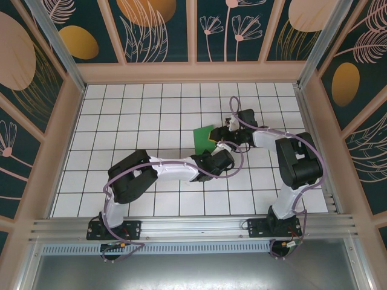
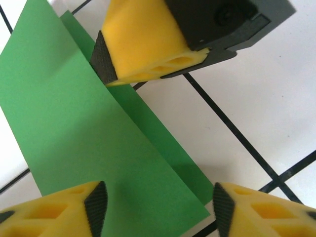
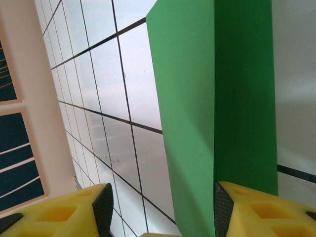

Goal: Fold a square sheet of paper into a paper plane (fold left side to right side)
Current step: Fold the triangle a second time at the center of the table.

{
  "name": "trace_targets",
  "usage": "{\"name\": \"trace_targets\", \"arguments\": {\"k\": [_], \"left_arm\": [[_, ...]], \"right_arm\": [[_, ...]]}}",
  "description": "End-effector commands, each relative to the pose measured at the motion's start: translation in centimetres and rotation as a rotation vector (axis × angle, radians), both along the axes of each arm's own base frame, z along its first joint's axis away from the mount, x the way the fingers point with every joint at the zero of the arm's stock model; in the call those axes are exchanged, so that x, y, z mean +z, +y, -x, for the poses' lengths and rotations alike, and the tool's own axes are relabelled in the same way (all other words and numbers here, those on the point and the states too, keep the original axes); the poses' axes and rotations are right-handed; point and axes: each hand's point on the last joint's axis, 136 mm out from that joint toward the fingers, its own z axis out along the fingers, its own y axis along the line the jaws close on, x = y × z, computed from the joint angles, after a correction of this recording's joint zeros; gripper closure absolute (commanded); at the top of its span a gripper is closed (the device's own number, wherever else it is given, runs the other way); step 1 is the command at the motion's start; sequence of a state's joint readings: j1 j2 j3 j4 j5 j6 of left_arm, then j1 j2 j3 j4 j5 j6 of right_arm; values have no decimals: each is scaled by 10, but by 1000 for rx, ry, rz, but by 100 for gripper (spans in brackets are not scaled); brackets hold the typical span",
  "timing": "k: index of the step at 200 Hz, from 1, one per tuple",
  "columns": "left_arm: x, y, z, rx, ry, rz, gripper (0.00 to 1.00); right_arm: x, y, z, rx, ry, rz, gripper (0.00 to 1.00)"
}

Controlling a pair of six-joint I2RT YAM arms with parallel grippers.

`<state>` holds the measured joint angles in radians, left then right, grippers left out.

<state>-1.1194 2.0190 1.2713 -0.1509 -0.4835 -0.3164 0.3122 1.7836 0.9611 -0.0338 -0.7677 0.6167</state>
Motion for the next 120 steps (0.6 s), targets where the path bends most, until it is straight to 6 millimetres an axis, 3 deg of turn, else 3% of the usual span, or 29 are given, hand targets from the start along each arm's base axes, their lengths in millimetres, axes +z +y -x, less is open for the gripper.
{"name": "trace_targets", "arguments": {"k": [1,44,73,96,120], "left_arm": [[1,1,-1,-8,-18,-36,49],[10,-1,3,-17,-9,3,79],[17,-2,3,-7,-9,23,100],[24,-5,3,-3,1,51,100],[31,-9,3,-3,43,115,100]], "right_arm": [[3,5,-4,8,4,-1,42],[2,2,-7,0,-3,25,42],[12,-3,-16,-18,-52,46,41],[32,-11,-27,-47,-132,53,40],[56,-33,-37,-113,-226,87,38]]}}
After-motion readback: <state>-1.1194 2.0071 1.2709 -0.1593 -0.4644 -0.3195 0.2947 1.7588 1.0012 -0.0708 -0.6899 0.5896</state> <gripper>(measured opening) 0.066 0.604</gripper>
